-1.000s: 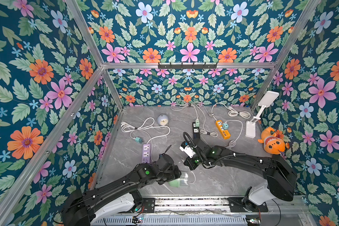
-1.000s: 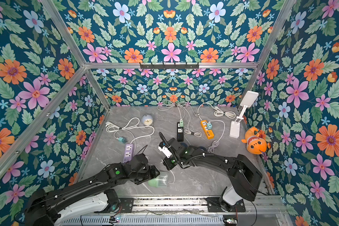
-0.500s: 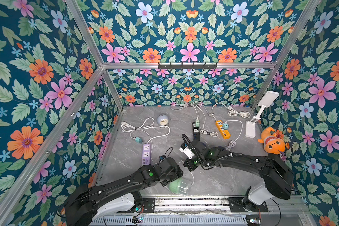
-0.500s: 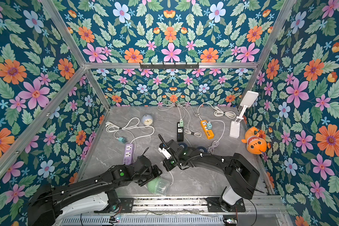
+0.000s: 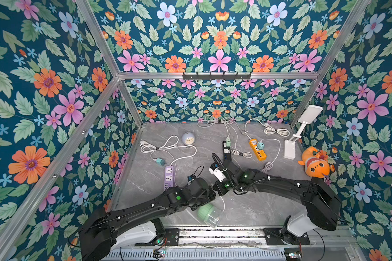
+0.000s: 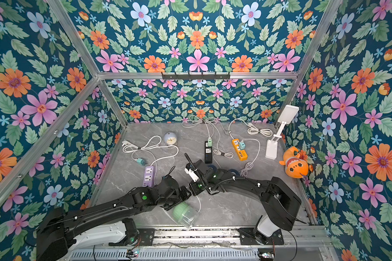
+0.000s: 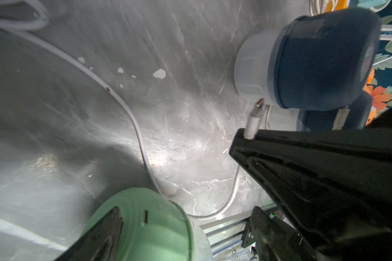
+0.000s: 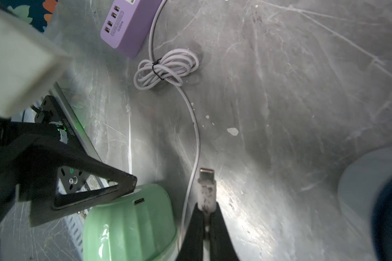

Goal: Charge the cordless meat grinders
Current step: Place the charging cable at the center of the board.

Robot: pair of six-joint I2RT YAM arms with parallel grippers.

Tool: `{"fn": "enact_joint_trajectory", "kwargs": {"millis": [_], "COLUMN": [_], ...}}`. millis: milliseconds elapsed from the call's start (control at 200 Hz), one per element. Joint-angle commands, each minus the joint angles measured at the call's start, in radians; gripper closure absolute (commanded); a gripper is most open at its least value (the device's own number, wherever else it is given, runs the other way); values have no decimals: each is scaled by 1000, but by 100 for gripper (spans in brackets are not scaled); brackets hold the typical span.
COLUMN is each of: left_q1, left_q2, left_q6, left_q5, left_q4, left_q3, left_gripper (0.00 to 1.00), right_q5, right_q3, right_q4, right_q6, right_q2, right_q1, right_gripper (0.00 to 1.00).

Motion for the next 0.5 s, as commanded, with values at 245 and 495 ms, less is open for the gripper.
{"fn": "enact_joint_trajectory", "kwargs": {"millis": [245, 495], "left_q1": [94, 281], "left_q2": [32, 13], "left_q6": [151, 310], "left_q5": [-86, -8], "left_q4": [-145, -199], "left_q3": [115, 139], "left_gripper": [9, 9], "right_q5": [51, 27], "right_q3": [-11, 37], "right_q4": [-40, -234], "right_q6": [27, -65], "right_q2": [-94, -230], "right_q1": [-31, -9], "right_gripper": [27, 17]}}
